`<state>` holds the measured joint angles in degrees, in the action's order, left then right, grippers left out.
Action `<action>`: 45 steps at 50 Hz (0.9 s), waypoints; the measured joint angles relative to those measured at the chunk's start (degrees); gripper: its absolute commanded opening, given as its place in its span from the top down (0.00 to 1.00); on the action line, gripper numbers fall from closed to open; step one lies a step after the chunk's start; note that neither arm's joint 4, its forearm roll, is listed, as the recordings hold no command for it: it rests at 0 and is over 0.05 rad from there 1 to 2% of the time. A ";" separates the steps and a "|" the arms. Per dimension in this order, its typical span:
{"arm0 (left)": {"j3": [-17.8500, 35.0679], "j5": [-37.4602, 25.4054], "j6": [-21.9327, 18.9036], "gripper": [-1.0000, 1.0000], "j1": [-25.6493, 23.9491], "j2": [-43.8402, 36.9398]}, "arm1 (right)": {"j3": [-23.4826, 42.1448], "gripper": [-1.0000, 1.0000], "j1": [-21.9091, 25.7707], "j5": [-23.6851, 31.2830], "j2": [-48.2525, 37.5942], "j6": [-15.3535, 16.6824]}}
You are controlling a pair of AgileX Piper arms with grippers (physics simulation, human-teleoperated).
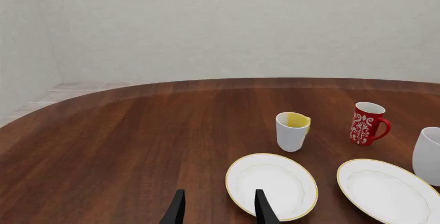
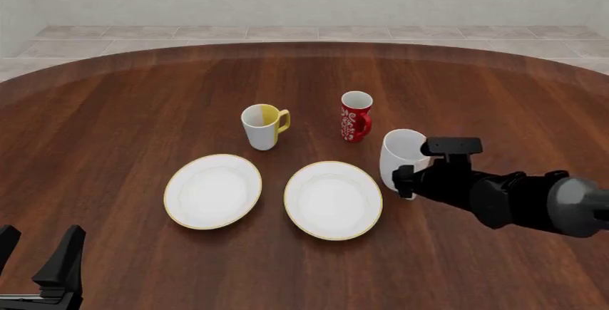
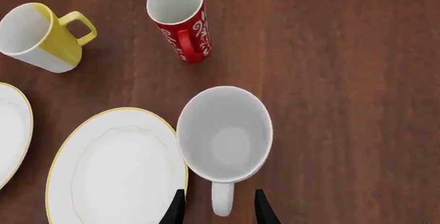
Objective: Put the white mug on the left plate.
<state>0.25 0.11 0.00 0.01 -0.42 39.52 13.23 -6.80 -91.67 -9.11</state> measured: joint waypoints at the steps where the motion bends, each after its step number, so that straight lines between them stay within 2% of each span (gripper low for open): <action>1: 0.00 0.00 0.00 0.00 0.00 0.00 | -0.01 0.00 -0.05 -0.05 -0.07 -0.02; 45: 0.00 0.00 0.00 0.00 0.00 0.00 | -0.93 0.00 0.37 -2.30 -3.05 -1.40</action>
<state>0.25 0.11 0.00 0.01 -0.42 38.59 13.61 -9.10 -94.72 -10.51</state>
